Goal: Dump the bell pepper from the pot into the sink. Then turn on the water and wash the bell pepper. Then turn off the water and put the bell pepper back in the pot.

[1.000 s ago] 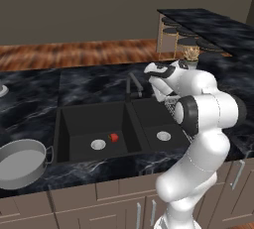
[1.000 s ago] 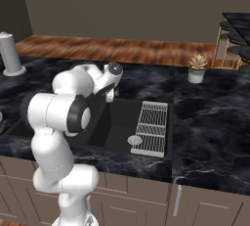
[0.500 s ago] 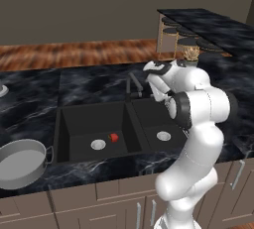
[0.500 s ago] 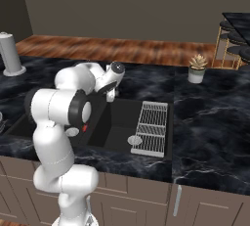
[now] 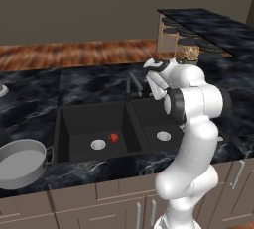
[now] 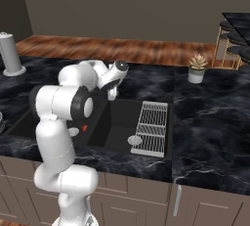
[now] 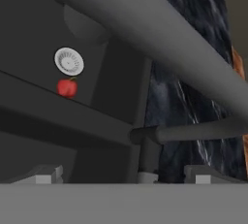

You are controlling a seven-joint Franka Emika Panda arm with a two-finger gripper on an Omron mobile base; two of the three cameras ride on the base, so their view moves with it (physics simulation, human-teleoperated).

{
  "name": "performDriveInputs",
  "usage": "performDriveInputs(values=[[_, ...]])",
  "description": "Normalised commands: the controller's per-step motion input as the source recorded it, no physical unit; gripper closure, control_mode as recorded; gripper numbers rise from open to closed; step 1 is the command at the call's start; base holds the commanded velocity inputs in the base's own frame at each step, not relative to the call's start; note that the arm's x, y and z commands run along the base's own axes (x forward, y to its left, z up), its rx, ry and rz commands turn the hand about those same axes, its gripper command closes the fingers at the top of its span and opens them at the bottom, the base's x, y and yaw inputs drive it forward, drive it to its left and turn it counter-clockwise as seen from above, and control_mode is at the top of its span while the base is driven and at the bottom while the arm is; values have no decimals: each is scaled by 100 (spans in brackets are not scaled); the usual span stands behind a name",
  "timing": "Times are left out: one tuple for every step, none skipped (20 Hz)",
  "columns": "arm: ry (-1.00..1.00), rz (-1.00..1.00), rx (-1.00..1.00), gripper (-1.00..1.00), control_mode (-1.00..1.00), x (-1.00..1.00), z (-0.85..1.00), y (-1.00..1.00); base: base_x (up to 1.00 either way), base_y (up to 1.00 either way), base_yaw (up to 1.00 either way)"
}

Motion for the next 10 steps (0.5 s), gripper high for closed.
performDriveInputs(values=[[3,1,1,-100,-100,19,-5,0,0,0,0],[2,1,0,-100,-100,16,-9,0,0,0,0],[2,1,0,-100,-100,14,-9,1,0,0,0],[2,1,0,-100,-100,13,-14,7,0,0,0],[3,0,0,-100,-100,10,-16,9,0,0,0],[3,0,0,-100,-100,12,-19,13,0,0,0],[3,0,0,-100,-100,12,-19,15,0,0,0],[3,0,0,-100,-100,12,-18,19,0,0,0],[3,0,0,-100,-100,11,-16,19,0,0,0],[3,0,0,-100,-100,12,-16,21,0,0,0]])
